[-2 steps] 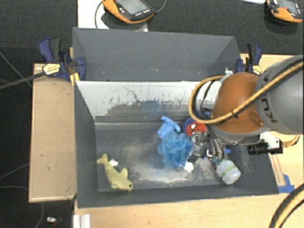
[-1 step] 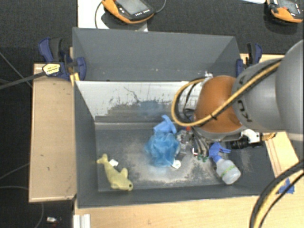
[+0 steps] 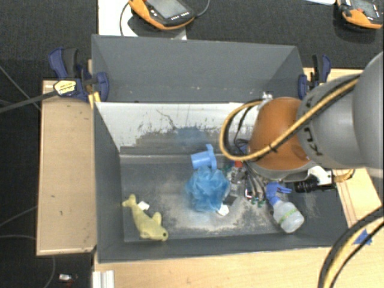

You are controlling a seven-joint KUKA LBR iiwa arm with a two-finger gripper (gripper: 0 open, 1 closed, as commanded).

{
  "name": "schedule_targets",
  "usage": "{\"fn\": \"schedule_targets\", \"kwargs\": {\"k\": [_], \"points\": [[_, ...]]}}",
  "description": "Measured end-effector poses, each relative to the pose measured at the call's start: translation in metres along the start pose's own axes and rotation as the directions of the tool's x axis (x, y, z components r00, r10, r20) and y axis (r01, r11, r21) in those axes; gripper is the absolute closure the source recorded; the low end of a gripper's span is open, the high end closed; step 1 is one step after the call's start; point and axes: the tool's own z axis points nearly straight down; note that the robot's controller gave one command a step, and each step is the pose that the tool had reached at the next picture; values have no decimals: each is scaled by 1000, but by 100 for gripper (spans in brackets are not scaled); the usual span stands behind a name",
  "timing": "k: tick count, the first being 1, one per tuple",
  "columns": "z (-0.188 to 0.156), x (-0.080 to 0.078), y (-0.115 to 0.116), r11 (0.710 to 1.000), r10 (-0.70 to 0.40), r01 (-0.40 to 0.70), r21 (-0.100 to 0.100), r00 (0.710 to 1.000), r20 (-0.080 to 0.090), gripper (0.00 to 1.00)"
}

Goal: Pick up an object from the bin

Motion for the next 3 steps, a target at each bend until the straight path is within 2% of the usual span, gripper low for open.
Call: {"fn": "schedule_targets", "kwargs": {"k": [1, 2, 3], "points": [[-5, 4, 37, 978, -209, 209, -1, 978, 8, 100], [-8, -1, 37, 956, -294, 294, 0, 956, 11, 100], [1, 10, 65, 996, -85, 85, -1, 996, 8, 100]]}}
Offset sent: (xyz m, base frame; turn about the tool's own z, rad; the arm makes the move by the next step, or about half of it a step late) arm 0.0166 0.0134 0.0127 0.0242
